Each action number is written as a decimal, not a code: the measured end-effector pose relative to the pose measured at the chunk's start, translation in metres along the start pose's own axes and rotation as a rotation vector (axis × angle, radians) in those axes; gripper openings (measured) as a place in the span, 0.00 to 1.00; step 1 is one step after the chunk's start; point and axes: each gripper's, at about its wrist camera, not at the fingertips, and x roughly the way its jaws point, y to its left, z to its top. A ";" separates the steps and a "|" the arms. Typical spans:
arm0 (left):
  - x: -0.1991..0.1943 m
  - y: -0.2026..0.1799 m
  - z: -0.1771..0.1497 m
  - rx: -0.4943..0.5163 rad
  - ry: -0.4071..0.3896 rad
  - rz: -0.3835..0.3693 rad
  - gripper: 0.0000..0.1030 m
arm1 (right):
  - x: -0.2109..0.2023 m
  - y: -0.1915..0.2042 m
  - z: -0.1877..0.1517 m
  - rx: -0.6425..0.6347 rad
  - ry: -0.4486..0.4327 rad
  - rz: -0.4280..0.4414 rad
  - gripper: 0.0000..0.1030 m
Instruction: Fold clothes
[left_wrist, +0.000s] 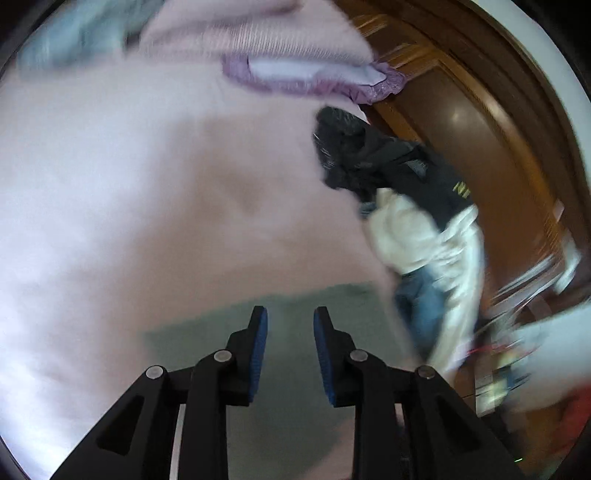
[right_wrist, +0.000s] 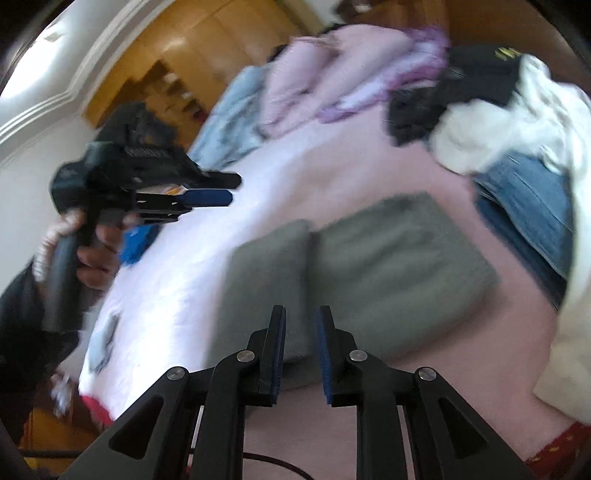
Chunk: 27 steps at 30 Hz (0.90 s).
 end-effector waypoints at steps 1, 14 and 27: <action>-0.004 0.001 -0.008 0.052 -0.016 0.054 0.22 | 0.004 0.013 -0.001 -0.040 0.018 0.021 0.19; 0.067 0.027 -0.033 0.028 0.106 0.069 0.22 | 0.065 -0.025 -0.012 0.075 0.228 -0.101 0.18; 0.001 0.007 -0.084 0.116 0.000 -0.034 0.23 | 0.044 -0.021 -0.002 -0.008 0.207 -0.124 0.19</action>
